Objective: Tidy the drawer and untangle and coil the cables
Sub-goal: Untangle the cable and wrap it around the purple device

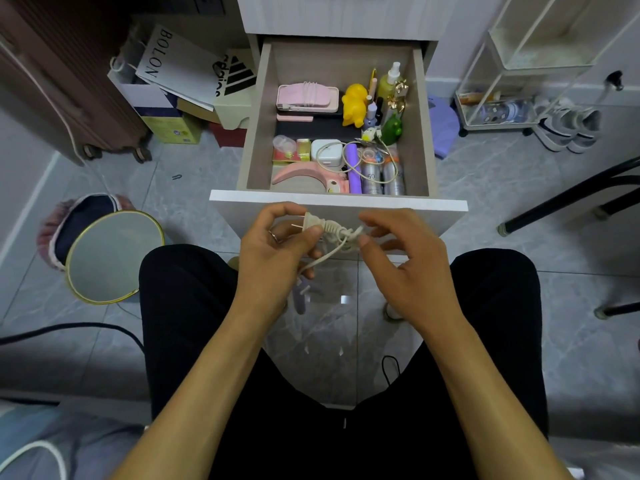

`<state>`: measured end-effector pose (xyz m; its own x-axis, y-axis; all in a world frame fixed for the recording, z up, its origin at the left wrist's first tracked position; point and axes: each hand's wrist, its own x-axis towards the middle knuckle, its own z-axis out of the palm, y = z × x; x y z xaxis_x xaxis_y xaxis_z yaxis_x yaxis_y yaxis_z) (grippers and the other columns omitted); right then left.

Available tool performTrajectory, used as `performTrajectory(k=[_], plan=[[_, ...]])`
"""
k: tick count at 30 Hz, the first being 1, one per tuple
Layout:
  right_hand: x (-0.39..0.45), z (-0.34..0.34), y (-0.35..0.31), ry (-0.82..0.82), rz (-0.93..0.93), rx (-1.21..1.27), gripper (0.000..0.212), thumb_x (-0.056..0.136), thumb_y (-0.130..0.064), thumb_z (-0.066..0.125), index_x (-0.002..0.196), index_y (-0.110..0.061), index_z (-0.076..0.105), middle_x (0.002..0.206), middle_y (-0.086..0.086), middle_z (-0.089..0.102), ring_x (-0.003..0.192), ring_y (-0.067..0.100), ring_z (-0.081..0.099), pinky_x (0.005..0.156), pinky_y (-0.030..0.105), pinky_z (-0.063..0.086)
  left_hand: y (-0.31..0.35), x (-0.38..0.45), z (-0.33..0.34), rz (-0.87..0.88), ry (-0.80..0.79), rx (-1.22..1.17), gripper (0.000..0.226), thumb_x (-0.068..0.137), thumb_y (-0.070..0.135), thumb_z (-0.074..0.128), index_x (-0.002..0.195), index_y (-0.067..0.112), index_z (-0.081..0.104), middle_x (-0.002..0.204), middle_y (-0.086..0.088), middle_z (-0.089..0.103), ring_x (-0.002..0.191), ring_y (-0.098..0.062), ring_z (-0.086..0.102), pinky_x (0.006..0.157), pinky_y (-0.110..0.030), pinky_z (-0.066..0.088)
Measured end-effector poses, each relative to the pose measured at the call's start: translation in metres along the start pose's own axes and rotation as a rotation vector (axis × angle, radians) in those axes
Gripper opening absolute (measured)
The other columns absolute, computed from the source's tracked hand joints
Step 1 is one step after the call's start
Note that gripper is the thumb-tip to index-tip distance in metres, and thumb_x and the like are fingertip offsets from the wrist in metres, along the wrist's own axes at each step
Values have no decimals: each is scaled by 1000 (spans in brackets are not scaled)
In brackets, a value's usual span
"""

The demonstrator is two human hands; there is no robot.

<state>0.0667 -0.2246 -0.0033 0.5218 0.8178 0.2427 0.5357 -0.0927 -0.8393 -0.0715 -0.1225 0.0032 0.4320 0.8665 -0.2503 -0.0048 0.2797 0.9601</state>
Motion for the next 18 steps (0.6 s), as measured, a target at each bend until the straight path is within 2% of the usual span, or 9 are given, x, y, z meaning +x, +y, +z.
performTrajectory(k=[3, 8, 10, 12, 15, 18], plan=[[9, -3, -8, -89, -55, -32, 16, 95, -18, 59, 103, -16, 72, 99, -10, 67, 91, 6, 61, 80, 18, 49, 2, -3, 0, 68, -61, 84, 22, 87, 0, 66, 103, 14, 60, 88, -9, 71, 62, -16, 62, 46, -27, 48], [27, -14, -13, -390, 320, 145, 15, 91, -15, 64, 82, -22, 73, 73, -9, 70, 68, 4, 61, 68, 21, 49, 2, -4, 2, 73, -70, 62, 25, 88, -4, 64, 103, 16, 61, 83, -2, 70, 58, -12, 61, 45, -22, 46], [30, -16, -13, -480, 414, 196, 13, 88, -11, 65, 82, -20, 73, 72, -4, 68, 63, 4, 57, 64, 23, 49, 1, -5, 5, 60, -63, 61, 25, 88, -7, 63, 105, 11, 61, 84, -2, 70, 56, -7, 61, 45, -18, 46], [30, -16, -13, -538, 449, 218, 12, 85, -8, 66, 83, -18, 71, 75, 1, 69, 64, 4, 58, 61, 20, 48, 0, -5, 7, 66, -46, 81, 25, 87, -7, 63, 107, 9, 61, 89, -6, 71, 55, -5, 61, 46, -16, 45], [27, -14, -11, -514, 428, 247, 12, 84, -3, 68, 81, -15, 69, 75, 5, 68, 65, 6, 58, 63, 18, 46, 0, -3, 6, 75, -70, 115, 29, 89, -3, 64, 114, 10, 60, 91, -8, 71, 54, -3, 60, 47, -17, 45], [21, -9, -6, -353, 439, 357, 15, 84, 1, 67, 78, -13, 68, 70, 4, 68, 66, 14, 60, 66, 24, 51, 1, 1, -1, 59, -101, 181, 33, 91, 10, 66, 121, 18, 55, 87, -3, 72, 66, -7, 65, 54, -25, 52]])
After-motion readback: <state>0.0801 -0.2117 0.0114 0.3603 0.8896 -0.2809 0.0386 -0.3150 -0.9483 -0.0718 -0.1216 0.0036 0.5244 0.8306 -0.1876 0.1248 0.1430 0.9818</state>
